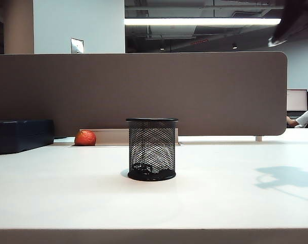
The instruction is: Pick up a bunch of keys from the table, then put them into the black basket.
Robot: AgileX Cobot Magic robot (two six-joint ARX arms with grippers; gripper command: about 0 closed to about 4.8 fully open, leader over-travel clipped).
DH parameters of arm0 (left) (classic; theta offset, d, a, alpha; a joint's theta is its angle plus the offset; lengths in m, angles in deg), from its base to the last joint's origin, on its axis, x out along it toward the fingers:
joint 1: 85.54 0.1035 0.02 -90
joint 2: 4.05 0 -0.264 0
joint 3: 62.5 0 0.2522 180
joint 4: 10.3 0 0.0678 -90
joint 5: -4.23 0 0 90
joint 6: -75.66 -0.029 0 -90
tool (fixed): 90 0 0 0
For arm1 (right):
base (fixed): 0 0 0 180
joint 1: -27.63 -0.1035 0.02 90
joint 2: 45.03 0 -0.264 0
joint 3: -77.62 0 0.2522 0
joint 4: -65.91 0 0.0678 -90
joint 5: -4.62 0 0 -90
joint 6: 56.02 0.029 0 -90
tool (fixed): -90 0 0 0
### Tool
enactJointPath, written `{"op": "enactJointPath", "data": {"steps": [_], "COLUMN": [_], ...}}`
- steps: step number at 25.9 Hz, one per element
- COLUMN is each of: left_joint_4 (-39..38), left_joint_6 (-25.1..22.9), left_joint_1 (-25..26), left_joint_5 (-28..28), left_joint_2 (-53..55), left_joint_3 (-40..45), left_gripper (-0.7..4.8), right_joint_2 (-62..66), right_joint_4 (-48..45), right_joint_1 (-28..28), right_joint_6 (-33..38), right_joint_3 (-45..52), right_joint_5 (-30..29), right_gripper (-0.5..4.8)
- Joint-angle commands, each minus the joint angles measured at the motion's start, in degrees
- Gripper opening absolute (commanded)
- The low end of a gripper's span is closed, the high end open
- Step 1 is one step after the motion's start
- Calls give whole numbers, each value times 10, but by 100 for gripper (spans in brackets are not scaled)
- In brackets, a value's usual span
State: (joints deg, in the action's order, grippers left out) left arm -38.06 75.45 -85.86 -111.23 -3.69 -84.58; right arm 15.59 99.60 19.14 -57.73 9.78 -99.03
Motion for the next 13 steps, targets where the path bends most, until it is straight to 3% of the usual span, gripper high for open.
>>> {"op": "enactJointPath", "data": {"steps": [1, 7, 13], "left_joint_4": [8, 8, 8], "left_joint_6": [-1, -5, -13], "left_joint_1": [0, 0, 0], "left_joint_5": [44, 105, 105], "left_joint_2": [0, 0, 0], "left_joint_3": [-2, -2, -2], "left_gripper": [-6, -6, -6], "right_joint_2": [-55, -169, -250], "right_joint_4": [-39, -70, -84], "right_joint_1": [5, 5, 6], "right_joint_6": [-2, 24, 24], "right_joint_3": [45, 145, 223], "right_joint_5": [23, 76, 78], "right_gripper": [-7, -7, -7]}}
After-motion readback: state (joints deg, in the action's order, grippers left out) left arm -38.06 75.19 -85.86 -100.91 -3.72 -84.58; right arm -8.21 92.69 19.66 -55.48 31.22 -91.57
